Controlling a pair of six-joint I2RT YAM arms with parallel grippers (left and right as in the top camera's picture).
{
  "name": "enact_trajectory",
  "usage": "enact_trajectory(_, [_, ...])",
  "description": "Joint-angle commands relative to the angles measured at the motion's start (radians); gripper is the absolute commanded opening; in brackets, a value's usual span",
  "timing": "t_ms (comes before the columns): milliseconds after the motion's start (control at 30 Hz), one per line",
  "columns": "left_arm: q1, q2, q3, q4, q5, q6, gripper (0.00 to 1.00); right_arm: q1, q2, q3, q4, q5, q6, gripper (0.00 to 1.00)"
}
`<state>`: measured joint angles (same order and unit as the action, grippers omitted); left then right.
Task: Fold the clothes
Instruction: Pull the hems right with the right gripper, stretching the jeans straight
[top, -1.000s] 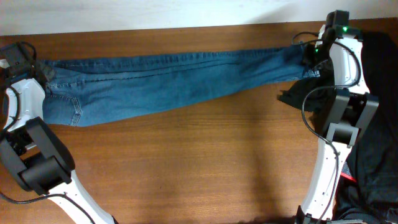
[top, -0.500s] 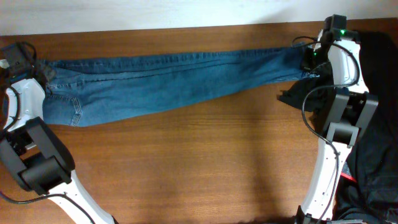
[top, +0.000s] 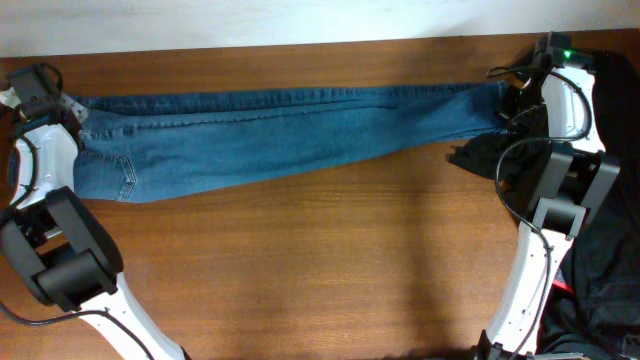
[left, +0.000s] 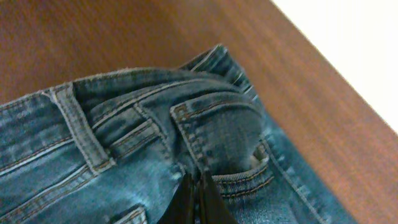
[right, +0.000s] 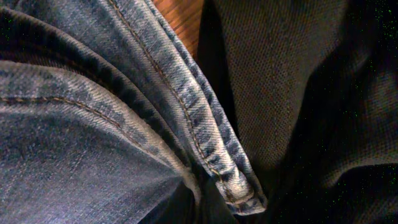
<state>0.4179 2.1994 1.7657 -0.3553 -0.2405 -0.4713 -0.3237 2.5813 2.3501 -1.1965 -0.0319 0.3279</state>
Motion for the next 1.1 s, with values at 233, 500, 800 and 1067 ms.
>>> enact_trajectory(233, [0.012,0.07,0.013,0.103,-0.053,0.017,0.5,0.004,0.0,-0.011,0.007,0.096,0.002,0.04])
enact_trajectory(500, [0.012,0.114,0.014,0.085,0.091,0.157,0.96,0.004,0.0,-0.011,0.008,0.096,0.002,0.09])
enact_trajectory(800, [0.018,0.108,0.016,-0.005,0.077,0.242,0.99,0.003,0.0,-0.011,-0.001,0.067,-0.009,0.34])
enact_trajectory(1067, [0.046,0.158,0.015,-0.107,-0.045,0.242,0.99,0.003,0.0,-0.011,-0.003,0.062,-0.009,0.4])
